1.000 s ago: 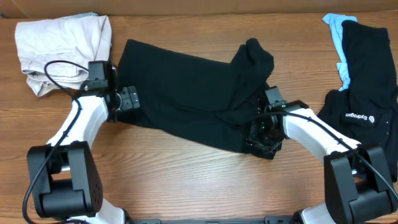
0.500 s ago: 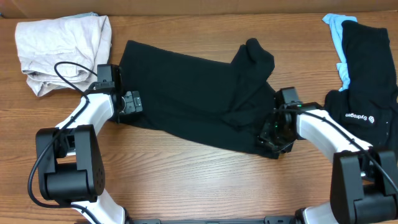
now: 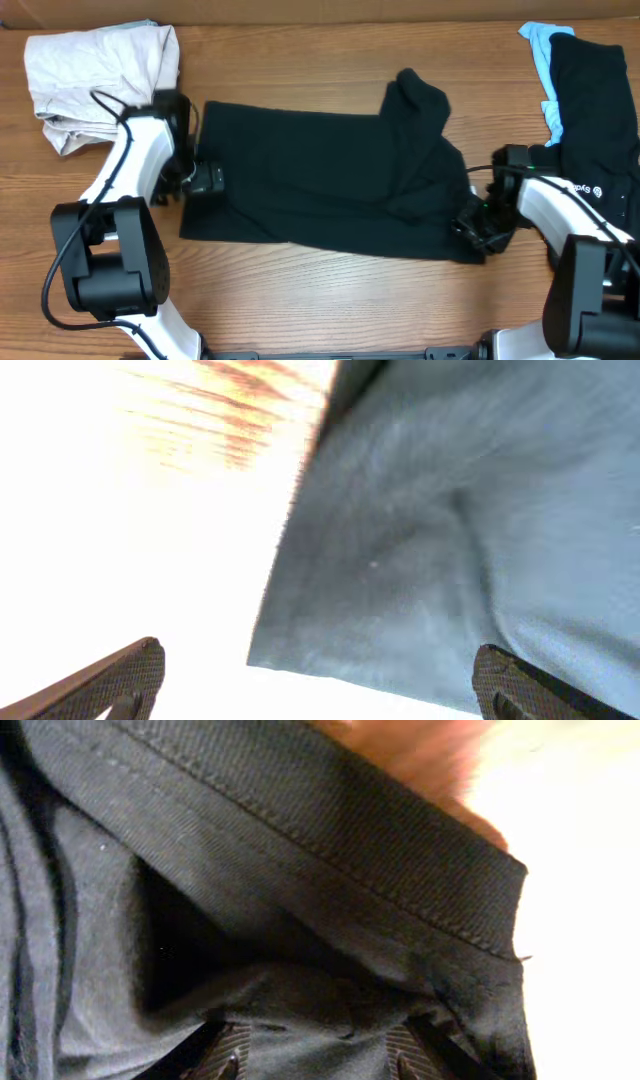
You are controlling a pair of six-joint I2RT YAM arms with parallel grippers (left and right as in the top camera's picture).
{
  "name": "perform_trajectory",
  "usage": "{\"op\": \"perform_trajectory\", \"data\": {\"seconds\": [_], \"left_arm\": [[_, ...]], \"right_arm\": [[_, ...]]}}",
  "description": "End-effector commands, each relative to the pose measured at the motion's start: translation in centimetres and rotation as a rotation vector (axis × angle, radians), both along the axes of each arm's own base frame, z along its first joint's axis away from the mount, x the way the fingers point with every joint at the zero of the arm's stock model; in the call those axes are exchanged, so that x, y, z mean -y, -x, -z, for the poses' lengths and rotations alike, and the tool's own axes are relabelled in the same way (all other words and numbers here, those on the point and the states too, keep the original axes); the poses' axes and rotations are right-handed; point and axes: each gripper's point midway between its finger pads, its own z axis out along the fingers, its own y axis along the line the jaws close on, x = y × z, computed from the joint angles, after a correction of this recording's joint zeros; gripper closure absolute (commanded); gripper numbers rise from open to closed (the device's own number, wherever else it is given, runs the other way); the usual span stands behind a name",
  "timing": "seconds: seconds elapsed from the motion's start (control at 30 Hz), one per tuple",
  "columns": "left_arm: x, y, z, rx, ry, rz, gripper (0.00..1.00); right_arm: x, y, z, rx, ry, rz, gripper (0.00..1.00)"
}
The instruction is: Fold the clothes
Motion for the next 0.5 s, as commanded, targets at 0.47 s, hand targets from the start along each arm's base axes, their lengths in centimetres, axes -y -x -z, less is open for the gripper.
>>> {"op": "perform_trajectory", "data": {"seconds": [0.47], "left_arm": [[7.0,-13.1,-12.0,0.534,0.133,0.375,0.00]], "right_arm": [[0.9,-10.4,-23.1,0.537,0.030,-0.233,0.34]]}}
